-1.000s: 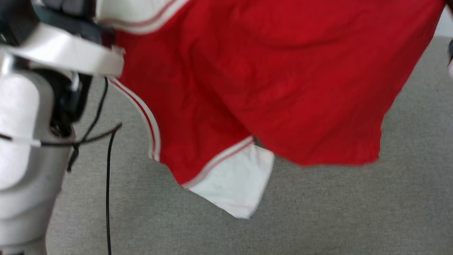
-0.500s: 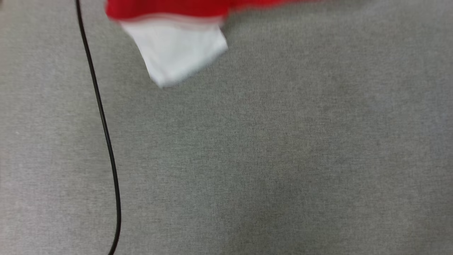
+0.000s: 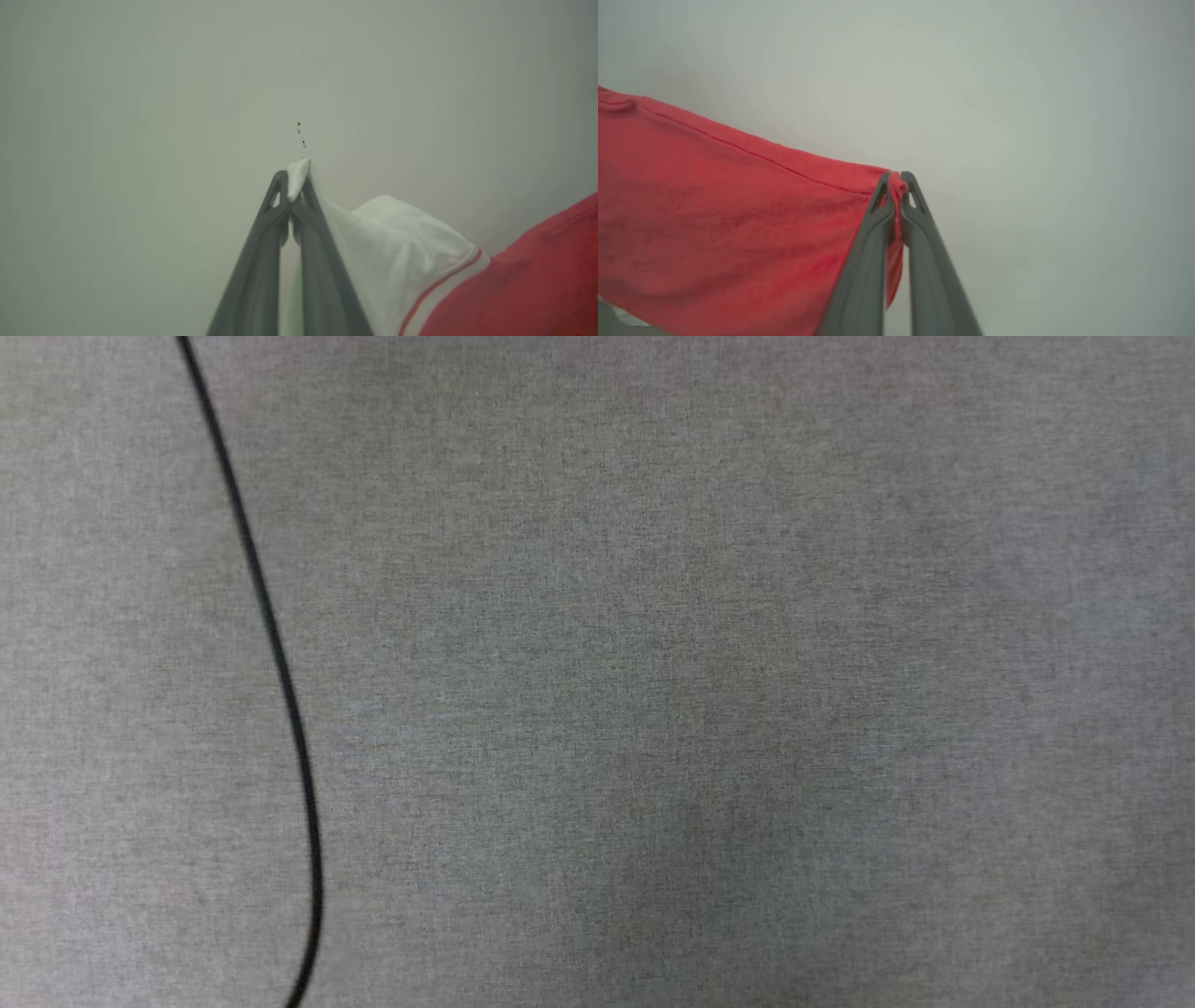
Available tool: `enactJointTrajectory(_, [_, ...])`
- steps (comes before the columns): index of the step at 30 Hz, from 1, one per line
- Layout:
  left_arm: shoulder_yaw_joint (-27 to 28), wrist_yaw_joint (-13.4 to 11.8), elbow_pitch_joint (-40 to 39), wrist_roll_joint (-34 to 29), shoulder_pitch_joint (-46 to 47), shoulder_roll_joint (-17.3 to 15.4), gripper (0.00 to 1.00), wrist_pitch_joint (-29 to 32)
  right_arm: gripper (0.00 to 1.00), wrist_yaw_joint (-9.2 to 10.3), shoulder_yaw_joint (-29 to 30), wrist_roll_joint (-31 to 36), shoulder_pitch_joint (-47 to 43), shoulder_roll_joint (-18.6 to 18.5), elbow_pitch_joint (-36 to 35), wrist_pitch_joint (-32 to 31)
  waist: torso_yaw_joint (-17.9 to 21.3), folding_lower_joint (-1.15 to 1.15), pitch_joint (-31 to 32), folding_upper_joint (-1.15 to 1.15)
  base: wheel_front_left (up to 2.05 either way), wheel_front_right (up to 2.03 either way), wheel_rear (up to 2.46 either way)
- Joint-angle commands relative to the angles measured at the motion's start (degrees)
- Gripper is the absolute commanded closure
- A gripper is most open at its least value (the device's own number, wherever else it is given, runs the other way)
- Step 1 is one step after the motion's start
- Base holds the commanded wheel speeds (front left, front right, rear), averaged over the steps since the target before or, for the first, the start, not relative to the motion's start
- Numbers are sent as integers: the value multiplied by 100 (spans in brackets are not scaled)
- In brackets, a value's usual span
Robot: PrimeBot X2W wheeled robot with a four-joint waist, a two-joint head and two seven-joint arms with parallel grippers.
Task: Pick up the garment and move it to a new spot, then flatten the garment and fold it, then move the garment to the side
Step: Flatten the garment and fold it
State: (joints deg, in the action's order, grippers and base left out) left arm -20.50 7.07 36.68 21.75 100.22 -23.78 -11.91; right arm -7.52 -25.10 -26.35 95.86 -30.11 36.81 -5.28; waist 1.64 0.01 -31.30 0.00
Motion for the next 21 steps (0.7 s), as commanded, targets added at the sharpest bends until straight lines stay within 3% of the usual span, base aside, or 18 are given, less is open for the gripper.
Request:
enactJointTrajectory(1, [-47,17,70,46,-194,8,100,-52,100,7,-59,-62,-106,20,64,87,-19,-1,-32,0,0,0,0])
enactJointTrajectory(7, [-179,27,139,278,-909,-23,100,-244,100,7,-480,-624,-666,30,333,388,-54,-1,-17,0,0,0,0])
enactJointTrajectory(14, [-90,24,-350,602,-2426,-44,100,-320,100,7,-1137,-1230,-1777,-97,168,712,-99,-1,267,0,0,0,0])
enactJointTrajectory(21, [-7,-282,-1226,771,-4312,14,100,-330,100,6,-1545,-1756,-3134,-241,-5,997,-168,-1,745,0,0,0,0])
